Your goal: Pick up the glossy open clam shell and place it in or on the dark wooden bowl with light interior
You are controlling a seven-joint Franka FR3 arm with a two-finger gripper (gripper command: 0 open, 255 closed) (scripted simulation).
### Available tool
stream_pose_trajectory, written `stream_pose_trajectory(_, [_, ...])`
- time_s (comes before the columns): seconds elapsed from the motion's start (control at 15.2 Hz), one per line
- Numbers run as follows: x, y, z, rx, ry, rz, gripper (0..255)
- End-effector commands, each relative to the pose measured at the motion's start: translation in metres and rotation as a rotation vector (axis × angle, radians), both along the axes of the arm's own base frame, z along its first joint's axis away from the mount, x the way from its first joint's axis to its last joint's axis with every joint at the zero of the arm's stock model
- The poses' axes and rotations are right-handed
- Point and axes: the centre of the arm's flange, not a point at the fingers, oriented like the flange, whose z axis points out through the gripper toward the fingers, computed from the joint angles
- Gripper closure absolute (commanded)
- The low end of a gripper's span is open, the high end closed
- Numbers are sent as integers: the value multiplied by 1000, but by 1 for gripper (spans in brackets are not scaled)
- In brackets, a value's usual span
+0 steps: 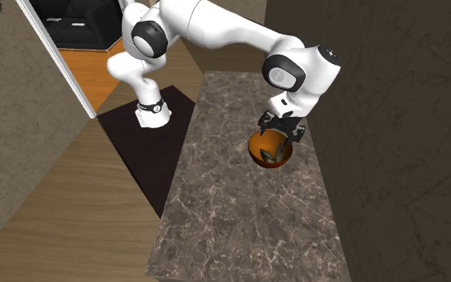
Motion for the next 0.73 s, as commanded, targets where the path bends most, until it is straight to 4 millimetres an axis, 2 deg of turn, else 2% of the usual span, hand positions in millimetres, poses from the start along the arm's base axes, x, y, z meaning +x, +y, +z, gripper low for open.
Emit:
stream_pose_trajectory(0.0, [4,2,19,0,0,0,0])
stream_pose_trajectory(0.13, [9,4,42,0,0,0,0])
stream_pose_trajectory(0.66, [10,4,42,0,0,0,0])
